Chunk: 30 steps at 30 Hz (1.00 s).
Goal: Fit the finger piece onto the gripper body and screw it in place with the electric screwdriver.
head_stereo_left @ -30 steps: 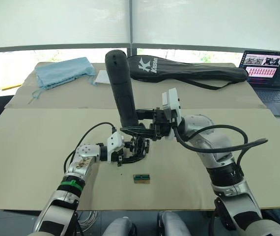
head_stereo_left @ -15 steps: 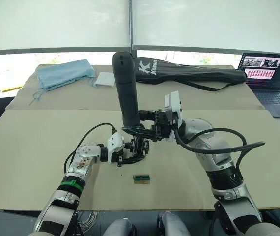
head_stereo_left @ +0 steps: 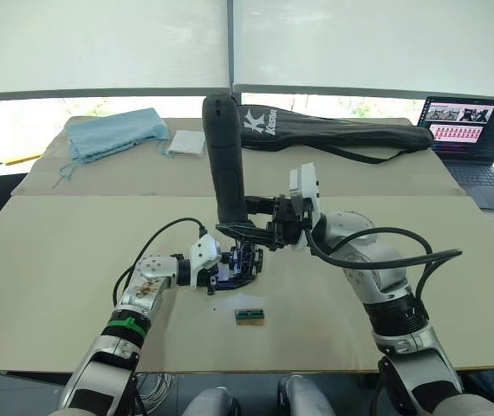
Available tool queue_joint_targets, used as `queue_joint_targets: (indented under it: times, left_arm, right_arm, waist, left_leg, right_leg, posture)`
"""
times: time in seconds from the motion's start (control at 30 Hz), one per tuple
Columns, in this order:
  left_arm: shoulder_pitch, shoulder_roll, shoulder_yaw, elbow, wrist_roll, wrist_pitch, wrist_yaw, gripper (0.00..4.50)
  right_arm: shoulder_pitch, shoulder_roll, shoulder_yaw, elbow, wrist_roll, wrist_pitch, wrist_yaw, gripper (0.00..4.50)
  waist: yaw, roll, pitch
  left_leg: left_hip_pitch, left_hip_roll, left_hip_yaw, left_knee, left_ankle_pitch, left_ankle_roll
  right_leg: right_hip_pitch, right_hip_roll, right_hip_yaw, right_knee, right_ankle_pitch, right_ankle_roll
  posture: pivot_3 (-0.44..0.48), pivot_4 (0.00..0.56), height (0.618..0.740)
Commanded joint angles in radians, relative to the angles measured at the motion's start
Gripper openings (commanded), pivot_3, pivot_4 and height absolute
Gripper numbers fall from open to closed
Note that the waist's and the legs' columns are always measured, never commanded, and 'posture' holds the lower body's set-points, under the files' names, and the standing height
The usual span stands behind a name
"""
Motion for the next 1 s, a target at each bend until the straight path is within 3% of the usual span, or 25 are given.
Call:
queue_joint_targets:
  times: [0.03, 0.47, 0.97, 1.0]
  left_arm:
    - [0.0, -0.005, -0.016, 0.011, 0.011, 0.002, -0.013, 2.28]
    - [0.01, 0.001, -0.026, 0.03, 0.036, 0.058, 0.023, 2.28]
    - [0.013, -0.005, -0.014, 0.044, 0.019, 0.101, 0.031, 2.28]
    - [0.014, -0.004, -0.011, 0.046, 0.024, 0.097, 0.04, 2.78]
  right_arm:
    - [0.04, -0.025, 0.047, 0.059, -0.055, 0.046, -0.004, 1.92]
    - [-0.103, -0.038, -0.054, -0.117, 0.077, 0.103, 0.014, 1.92]
    - [-0.136, -0.025, -0.167, -0.196, 0.213, 0.054, 0.046, 1.92]
    - [-0.14, -0.028, -0.179, -0.202, 0.224, 0.052, 0.051, 1.92]
  waist:
    - [0.0, 0.0, -0.001]
    - [0.004, 0.0, 0.0]
    - [0.008, 0.0, 0.0]
    - [0.008, 0.0, 0.0]
  left_leg:
    - [0.0, 0.0, 0.0, 0.0, 0.0, 0.0]
    - [-0.001, 0.0, 0.0, 0.0, 0.0, 0.001]
    - [-0.002, 0.0, 0.0, 0.0, 0.0, 0.001]
    - [-0.002, 0.0, 0.0, 0.0, 0.0, 0.001]
  right_leg:
    - [0.0, 0.0, 0.0, 0.0, 0.0, 0.0]
    - [-0.001, -0.001, 0.001, 0.0, 0.0, 0.0]
    - [-0.001, -0.001, 0.001, 0.0, 0.0, 0.0]
    - [0.0, -0.001, 0.001, 0.0, 0.0, 0.0]
  posture:
    - [0.0, 0.15, 0.74]
    - [0.0, 0.15, 0.74]
    - [0.0, 0.15, 0.74]
    - [0.0, 0.15, 0.74]
